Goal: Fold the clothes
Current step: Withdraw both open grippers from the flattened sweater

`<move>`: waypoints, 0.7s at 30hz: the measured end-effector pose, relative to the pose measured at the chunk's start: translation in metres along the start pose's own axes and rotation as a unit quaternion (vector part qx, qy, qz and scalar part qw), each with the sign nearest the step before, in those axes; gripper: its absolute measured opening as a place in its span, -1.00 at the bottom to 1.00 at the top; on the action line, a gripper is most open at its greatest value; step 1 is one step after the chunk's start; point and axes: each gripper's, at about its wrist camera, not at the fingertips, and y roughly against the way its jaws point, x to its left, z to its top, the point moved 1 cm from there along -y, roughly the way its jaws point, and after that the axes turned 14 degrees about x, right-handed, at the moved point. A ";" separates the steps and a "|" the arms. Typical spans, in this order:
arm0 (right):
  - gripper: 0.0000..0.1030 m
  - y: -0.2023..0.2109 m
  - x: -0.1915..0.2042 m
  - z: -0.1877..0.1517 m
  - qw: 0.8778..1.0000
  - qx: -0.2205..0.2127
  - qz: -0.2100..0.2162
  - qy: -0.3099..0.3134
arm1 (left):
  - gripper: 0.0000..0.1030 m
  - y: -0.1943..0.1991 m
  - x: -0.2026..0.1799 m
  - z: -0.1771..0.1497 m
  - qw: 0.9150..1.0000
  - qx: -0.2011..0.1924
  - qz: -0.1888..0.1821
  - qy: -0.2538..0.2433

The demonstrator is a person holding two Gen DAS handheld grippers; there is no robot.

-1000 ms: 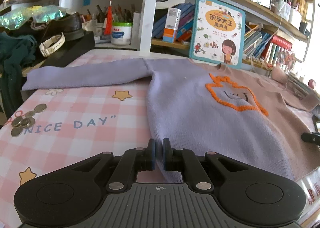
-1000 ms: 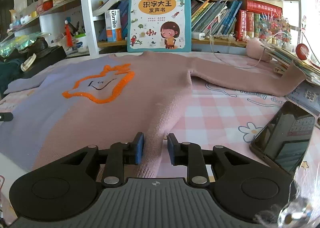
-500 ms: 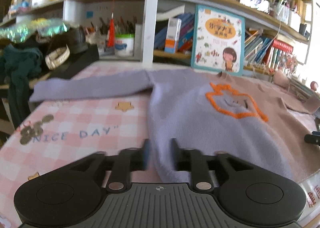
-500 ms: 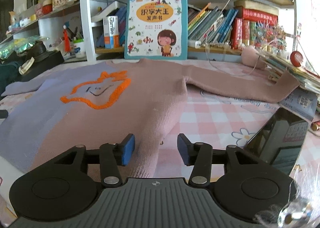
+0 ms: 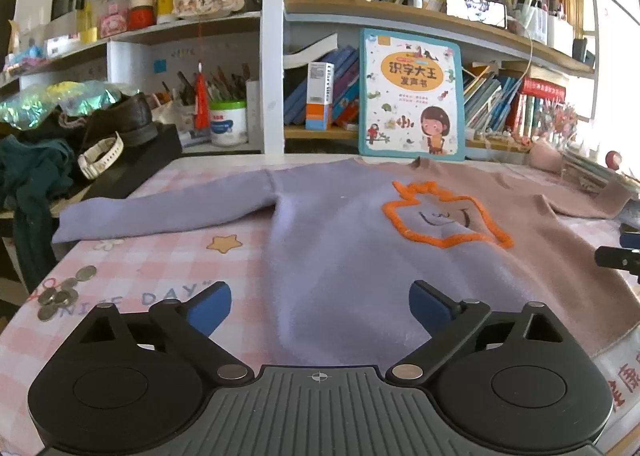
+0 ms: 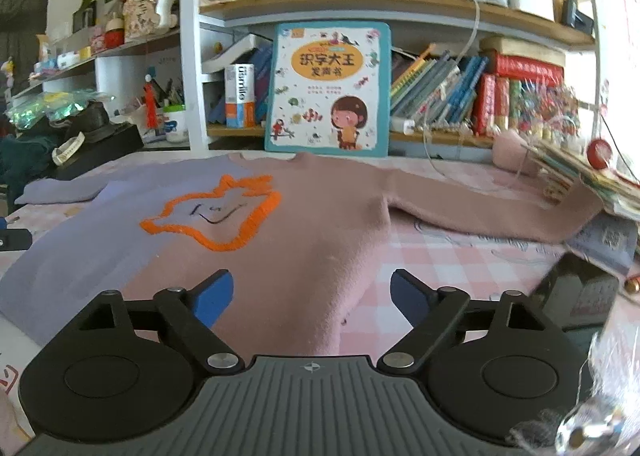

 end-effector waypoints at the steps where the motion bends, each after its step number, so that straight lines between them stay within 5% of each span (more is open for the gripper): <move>1: 0.72 -0.001 0.003 0.002 1.000 -0.003 0.000 0.006 | 0.92 0.000 -0.001 0.000 1.000 -0.001 0.003 -0.001; 21: 0.84 -0.034 0.071 0.048 0.989 -0.052 0.075 0.118 | 0.94 -0.005 0.015 0.015 0.997 -0.007 0.071 -0.022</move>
